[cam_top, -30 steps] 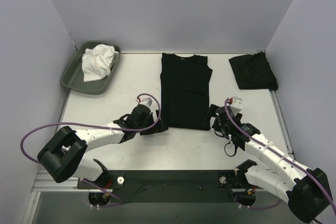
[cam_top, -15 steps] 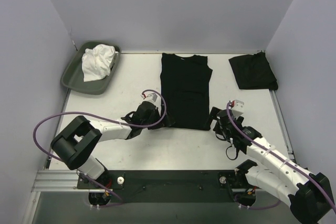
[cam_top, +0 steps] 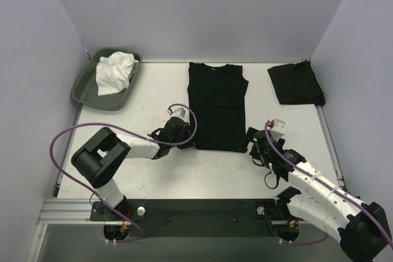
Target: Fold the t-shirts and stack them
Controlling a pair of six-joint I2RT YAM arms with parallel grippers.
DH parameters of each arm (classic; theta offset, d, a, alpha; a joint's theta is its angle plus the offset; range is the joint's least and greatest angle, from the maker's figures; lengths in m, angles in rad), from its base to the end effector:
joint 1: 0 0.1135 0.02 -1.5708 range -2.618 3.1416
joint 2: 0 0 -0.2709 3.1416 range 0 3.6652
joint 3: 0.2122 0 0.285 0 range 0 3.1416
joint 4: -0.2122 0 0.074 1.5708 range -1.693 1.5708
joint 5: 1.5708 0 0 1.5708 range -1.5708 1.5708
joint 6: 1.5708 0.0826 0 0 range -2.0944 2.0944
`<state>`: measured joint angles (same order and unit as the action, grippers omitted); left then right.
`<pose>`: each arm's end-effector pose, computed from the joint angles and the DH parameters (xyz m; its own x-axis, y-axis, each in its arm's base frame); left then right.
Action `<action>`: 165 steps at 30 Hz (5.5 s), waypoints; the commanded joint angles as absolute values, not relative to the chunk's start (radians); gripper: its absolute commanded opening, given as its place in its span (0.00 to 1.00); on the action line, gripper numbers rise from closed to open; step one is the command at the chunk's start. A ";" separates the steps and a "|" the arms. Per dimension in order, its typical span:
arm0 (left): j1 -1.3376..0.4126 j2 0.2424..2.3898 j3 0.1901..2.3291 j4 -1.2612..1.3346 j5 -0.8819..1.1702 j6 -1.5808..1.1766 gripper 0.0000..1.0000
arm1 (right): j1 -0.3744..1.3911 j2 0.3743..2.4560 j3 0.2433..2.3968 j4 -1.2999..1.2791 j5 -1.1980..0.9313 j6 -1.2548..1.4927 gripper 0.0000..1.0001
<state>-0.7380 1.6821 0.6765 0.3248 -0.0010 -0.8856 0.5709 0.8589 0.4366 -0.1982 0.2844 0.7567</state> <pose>0.2750 -0.2500 0.0810 -0.8152 -0.3052 -0.4922 0.0649 0.7964 -0.6013 0.2199 0.1137 0.1700 -0.5799 0.4107 -0.7036 0.0984 0.8926 0.4399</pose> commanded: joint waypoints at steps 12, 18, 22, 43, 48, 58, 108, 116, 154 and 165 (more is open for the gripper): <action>-0.727 1.689 0.629 0.284 0.024 -0.881 0.03 | 0.566 1.050 0.339 0.087 0.222 0.837 0.94; -0.727 1.683 0.601 0.301 0.032 -0.885 0.02 | 0.560 1.104 0.322 0.158 0.222 0.871 0.87; -0.727 1.686 0.592 0.311 0.037 -0.885 0.02 | 0.557 1.127 0.318 0.173 0.232 0.882 0.77; -0.744 1.668 0.505 0.379 0.061 -0.900 0.00 | 0.566 1.198 0.293 0.209 0.213 0.919 0.00; -0.817 1.595 0.410 0.388 0.032 -0.945 0.00 | 0.653 1.103 0.275 0.125 0.279 0.939 0.00; -0.998 1.307 0.250 0.298 -0.104 -1.065 0.00 | 0.940 0.868 0.238 -0.143 0.448 1.089 0.00; -0.542 1.184 0.880 -0.161 -0.022 -0.789 0.00 | 0.721 1.433 1.159 -0.098 0.388 0.641 0.00; -0.439 1.331 1.015 -0.126 0.058 -0.785 0.00 | 0.608 1.561 1.299 -0.095 0.276 0.614 0.00; -0.227 2.040 1.408 0.199 0.141 -0.799 0.96 | 0.408 2.172 1.830 -0.149 0.176 0.565 0.85; -0.285 1.741 1.307 0.150 0.180 -0.773 0.97 | 0.489 1.892 1.577 -0.057 0.177 0.541 0.98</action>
<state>-0.2481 1.9045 1.3499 0.1169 0.1509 -0.7940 0.4297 2.0331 1.6238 -0.0856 0.1722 0.5480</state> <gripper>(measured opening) 0.964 0.976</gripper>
